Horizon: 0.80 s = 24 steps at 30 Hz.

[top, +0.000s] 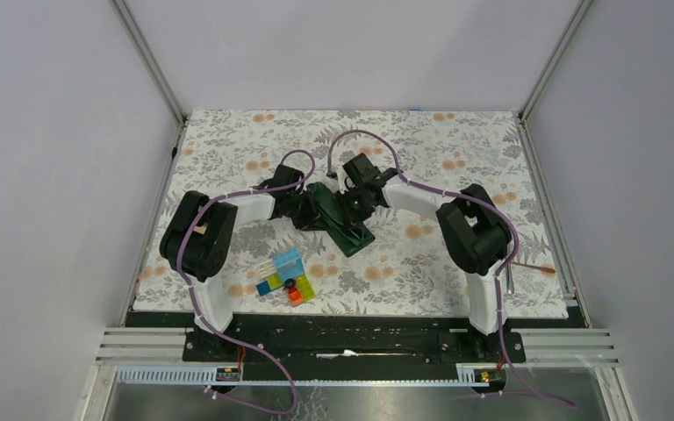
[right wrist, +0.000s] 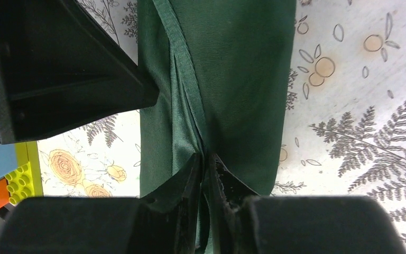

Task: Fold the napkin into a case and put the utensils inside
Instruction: Smooth out the smaller rectangle-folded napkin at the center of the board.

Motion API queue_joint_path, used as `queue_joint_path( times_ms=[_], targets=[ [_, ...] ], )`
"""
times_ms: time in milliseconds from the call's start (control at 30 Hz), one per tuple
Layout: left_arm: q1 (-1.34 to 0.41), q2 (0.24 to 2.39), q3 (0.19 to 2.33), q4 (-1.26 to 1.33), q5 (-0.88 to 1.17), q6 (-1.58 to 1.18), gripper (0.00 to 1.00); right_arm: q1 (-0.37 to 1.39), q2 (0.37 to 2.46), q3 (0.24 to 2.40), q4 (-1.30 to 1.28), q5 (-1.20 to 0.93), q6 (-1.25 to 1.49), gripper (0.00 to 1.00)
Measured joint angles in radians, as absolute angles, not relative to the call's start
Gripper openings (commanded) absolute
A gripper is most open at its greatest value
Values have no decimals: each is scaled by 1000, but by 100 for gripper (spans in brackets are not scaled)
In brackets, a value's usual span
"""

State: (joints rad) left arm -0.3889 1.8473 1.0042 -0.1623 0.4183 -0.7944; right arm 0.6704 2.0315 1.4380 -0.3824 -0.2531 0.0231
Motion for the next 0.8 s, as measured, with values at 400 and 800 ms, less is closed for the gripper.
queue_joint_path(
  times_ms=[400,800],
  targets=[
    [-390,1848,1003,-162,419,-794,13,699,2029,1384,-301,-248,75,54],
    [-390,1848,998,-154,419,-799,10,810,2020,1373,-276,16,52,45]
  ],
)
